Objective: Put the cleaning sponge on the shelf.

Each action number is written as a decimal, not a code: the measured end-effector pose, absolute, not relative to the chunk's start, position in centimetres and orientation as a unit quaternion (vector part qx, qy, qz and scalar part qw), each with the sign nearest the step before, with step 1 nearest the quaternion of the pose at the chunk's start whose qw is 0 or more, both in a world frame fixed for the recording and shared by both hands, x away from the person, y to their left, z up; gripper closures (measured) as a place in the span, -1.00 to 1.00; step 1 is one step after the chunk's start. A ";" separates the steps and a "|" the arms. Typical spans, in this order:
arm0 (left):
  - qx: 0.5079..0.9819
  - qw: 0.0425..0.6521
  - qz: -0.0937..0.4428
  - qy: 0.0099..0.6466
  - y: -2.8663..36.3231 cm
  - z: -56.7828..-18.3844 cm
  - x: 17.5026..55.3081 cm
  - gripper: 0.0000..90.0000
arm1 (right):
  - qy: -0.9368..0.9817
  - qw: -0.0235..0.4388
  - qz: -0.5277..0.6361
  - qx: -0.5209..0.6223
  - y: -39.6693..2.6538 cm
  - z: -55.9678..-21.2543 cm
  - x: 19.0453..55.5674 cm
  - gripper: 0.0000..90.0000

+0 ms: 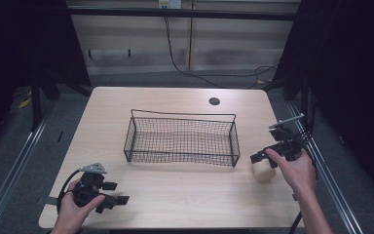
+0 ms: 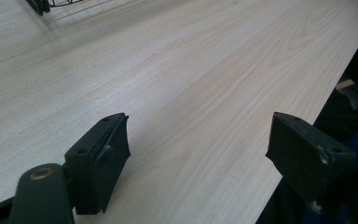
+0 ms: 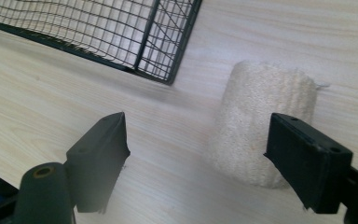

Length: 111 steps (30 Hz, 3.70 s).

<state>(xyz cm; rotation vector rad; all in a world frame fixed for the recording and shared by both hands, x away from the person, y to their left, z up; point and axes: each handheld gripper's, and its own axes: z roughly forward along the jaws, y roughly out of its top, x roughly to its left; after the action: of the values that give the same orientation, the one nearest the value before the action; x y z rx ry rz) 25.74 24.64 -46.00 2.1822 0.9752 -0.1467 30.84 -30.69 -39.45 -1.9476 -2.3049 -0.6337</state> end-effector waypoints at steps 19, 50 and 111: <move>0.847 0.367 -0.058 0.380 24.7 -46.0 25.8 -0.56 | -0.747 0.066 -0.166 -0.641 -32.0 -40.1 33.1 -0.59; 0.847 0.368 -0.059 0.379 24.8 -46.0 25.8 -0.56 | -0.741 0.086 -0.086 -0.660 -32.0 -43.8 34.9 -0.51; 0.849 0.364 -0.058 0.378 24.7 -46.0 25.8 -0.56 | -0.755 0.086 -0.125 -0.638 -32.3 -41.7 33.7 -0.43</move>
<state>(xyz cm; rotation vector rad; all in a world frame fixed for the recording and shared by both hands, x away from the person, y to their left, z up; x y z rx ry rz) 25.78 24.71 -45.98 2.1842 0.9736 -0.1505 33.72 -32.35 -41.66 -1.9021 -2.2489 -0.3718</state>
